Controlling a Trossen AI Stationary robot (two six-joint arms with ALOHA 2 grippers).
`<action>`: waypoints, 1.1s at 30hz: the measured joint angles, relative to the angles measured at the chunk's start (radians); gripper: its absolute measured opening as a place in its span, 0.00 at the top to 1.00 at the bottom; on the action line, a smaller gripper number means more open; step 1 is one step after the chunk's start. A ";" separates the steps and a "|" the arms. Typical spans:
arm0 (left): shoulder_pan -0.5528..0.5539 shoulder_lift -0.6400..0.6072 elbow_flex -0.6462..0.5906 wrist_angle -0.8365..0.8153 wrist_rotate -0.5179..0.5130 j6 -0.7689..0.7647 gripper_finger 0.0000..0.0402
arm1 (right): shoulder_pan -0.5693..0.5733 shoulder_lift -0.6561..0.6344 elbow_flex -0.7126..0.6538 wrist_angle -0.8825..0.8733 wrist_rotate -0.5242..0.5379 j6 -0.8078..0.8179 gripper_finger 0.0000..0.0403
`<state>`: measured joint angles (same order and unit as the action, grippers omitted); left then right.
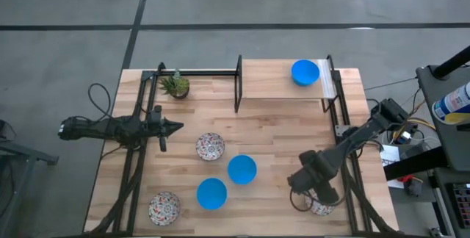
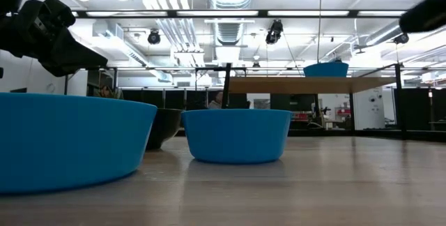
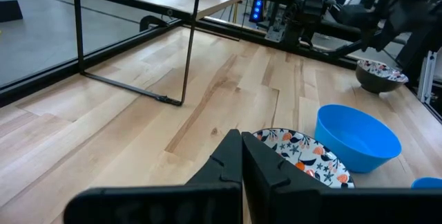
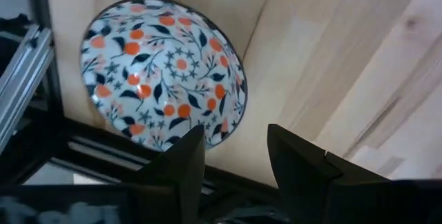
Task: Pick & Place Mini bowls
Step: Put the bottom right white patterned bowl on the shelf
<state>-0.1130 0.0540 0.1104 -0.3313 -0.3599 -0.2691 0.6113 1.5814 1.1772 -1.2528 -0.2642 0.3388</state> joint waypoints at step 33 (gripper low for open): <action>0.000 0.000 0.000 0.000 0.000 0.000 1.00 | 0.020 -0.006 -0.260 0.278 -0.086 0.261 0.96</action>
<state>-0.1128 0.0540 0.1105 -0.3313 -0.3599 -0.2692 0.6315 1.5749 0.9173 -0.9750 -0.3503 0.6000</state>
